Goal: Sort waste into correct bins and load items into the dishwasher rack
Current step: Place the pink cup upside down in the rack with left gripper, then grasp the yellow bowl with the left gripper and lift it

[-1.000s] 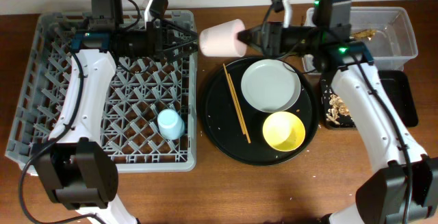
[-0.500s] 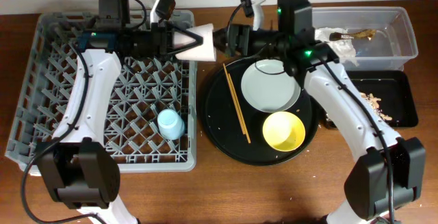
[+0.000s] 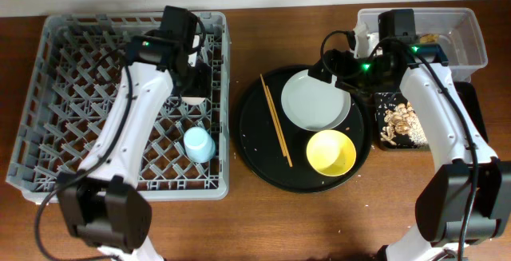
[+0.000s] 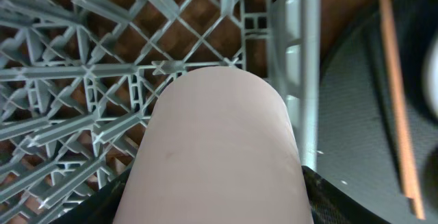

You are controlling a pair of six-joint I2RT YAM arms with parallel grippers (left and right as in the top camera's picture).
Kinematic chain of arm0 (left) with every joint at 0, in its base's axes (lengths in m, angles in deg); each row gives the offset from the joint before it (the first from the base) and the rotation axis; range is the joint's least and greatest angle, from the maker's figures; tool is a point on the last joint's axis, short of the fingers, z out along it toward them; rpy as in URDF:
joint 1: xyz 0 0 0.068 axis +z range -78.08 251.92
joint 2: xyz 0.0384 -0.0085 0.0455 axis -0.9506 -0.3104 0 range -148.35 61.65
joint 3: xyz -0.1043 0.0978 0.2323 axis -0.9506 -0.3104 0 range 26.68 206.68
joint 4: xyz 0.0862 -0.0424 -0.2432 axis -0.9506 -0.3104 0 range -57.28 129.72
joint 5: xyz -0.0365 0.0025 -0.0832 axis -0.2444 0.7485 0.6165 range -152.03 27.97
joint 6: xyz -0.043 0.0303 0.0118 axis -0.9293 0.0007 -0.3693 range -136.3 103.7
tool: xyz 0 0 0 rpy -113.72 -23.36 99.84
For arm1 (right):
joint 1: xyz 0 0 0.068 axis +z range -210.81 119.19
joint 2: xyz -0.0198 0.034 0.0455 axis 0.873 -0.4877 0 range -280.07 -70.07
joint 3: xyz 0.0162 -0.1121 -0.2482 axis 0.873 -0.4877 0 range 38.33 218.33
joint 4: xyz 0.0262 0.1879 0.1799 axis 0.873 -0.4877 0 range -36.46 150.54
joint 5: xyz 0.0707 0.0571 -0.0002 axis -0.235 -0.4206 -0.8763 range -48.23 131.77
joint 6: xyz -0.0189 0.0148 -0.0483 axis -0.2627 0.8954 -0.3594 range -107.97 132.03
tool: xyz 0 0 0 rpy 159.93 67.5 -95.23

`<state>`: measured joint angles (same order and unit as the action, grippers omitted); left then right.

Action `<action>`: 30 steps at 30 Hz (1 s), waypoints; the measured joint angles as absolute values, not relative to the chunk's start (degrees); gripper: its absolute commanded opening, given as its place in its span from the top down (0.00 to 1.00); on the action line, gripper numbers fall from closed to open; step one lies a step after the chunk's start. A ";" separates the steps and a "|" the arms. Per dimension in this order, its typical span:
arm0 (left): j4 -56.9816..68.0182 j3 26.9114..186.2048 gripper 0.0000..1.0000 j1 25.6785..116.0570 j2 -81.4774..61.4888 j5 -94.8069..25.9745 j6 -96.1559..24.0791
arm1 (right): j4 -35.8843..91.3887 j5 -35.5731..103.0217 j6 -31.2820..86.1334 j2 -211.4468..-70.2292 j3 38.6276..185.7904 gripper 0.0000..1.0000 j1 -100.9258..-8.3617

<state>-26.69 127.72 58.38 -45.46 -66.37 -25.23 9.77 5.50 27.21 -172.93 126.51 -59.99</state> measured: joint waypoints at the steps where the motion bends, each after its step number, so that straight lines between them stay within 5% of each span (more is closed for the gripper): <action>1: -26.64 127.74 0.42 58.38 -47.60 -66.92 -25.21 | 9.69 5.78 26.81 -172.93 126.51 0.07 -59.99; 4: -26.51 127.72 0.38 58.38 -53.39 -66.13 -25.03 | 9.47 6.89 26.55 -172.93 126.51 0.06 -59.99; 6: -26.40 127.72 0.02 58.27 -55.27 -64.78 -25.03 | 9.29 7.27 26.53 -172.93 126.51 0.05 -59.99; 7: -26.25 127.72 0.01 58.20 -55.38 -64.38 -24.77 | 9.25 7.29 26.55 -172.93 126.51 0.03 -59.99; 13: -30.43 135.58 0.03 58.16 -55.99 -63.92 -24.84 | 8.86 7.33 26.38 -172.93 126.51 0.05 -59.99; 16: -35.12 146.45 0.05 58.16 -56.01 -63.73 -24.84 | 8.86 7.49 26.31 -172.93 126.51 0.31 -59.99; 18: -39.08 154.64 0.05 58.16 -55.90 -60.12 -24.84 | 8.70 7.99 25.35 -172.56 126.51 0.36 -59.99; 20: -39.21 157.53 0.07 57.74 -55.88 -51.42 -24.84 | 5.27 12.47 25.13 -168.54 126.62 0.36 -59.99; 23: -40.61 157.51 0.18 52.96 -55.90 -47.01 -24.84 | -2.42 20.99 25.31 -163.08 126.51 0.17 -61.21; 30: -37.20 154.27 0.37 29.09 -70.42 -45.96 -24.84 | -4.24 21.80 27.19 -154.53 126.51 0.08 -87.88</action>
<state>-37.20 154.27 29.09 -70.42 -45.96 -24.84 -4.24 21.80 27.19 -154.53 126.51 -87.88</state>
